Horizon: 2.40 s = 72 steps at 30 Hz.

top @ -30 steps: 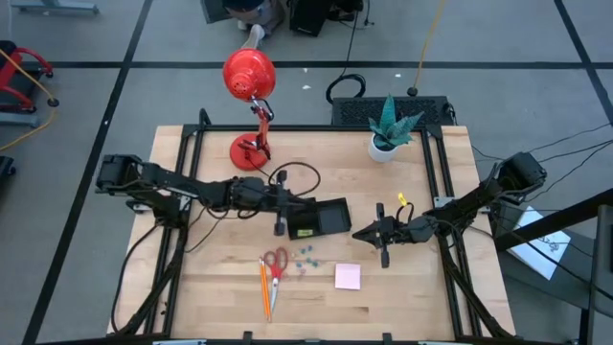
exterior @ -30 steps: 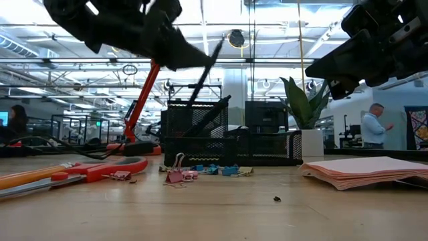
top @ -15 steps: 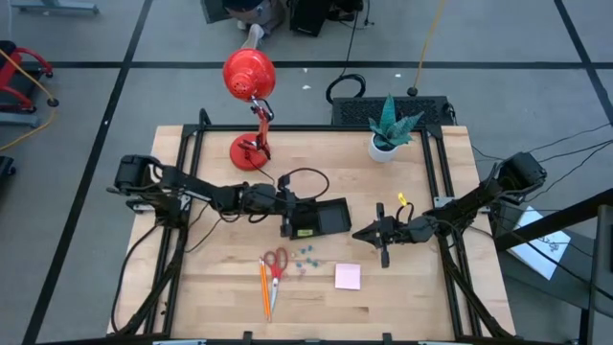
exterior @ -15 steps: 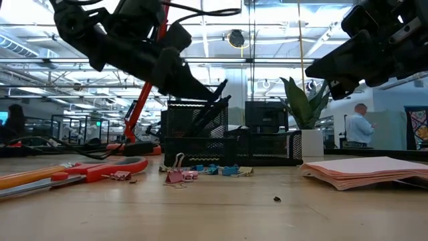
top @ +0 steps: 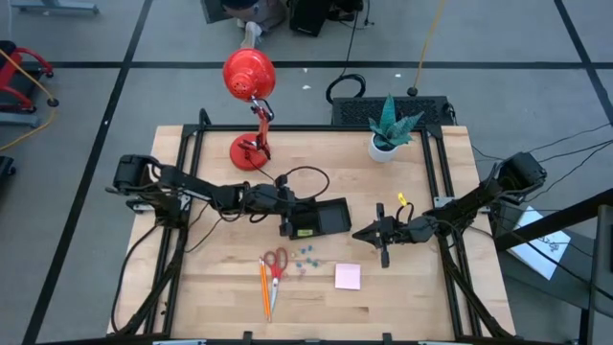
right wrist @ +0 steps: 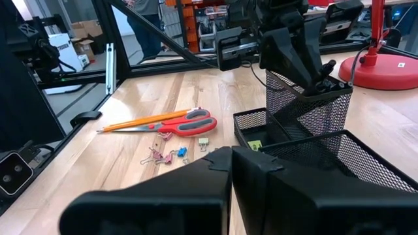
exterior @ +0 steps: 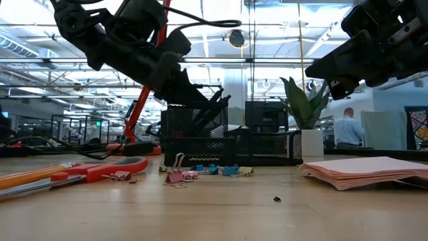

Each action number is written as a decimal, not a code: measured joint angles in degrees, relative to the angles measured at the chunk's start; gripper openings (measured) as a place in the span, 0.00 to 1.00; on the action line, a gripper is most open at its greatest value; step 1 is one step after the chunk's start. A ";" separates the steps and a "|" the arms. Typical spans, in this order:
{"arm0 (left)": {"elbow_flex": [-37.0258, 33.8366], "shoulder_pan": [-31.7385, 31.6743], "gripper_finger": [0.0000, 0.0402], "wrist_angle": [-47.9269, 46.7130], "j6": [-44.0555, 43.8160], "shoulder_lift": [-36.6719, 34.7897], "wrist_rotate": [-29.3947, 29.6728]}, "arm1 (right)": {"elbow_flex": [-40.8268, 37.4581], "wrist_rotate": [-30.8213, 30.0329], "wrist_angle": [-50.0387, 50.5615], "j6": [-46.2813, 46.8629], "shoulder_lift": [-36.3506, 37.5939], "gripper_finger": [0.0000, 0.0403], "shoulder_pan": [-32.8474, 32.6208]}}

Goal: Pick and place office supplies into organizer
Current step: Put the black pen into the desk organizer, then put the scissors into the desk organizer

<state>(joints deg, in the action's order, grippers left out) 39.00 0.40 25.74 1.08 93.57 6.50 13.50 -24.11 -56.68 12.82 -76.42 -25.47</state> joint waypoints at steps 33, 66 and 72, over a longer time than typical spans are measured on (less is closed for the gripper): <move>-0.20 -0.29 0.23 0.16 1.66 -0.19 -3.65 | 0.00 -0.05 0.06 -0.02 0.00 0.01 0.00; 1.95 42.93 0.03 -40.14 -17.65 -35.00 31.13 | -0.02 0.15 1.28 0.00 0.00 0.01 0.00; -14.57 46.51 0.01 -12.34 -12.81 -35.03 36.65 | -0.02 0.17 1.28 0.00 0.00 0.01 0.00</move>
<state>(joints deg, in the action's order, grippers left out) 24.44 46.92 13.40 -11.73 58.54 43.15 13.47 -23.94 -55.40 12.82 -76.42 -25.47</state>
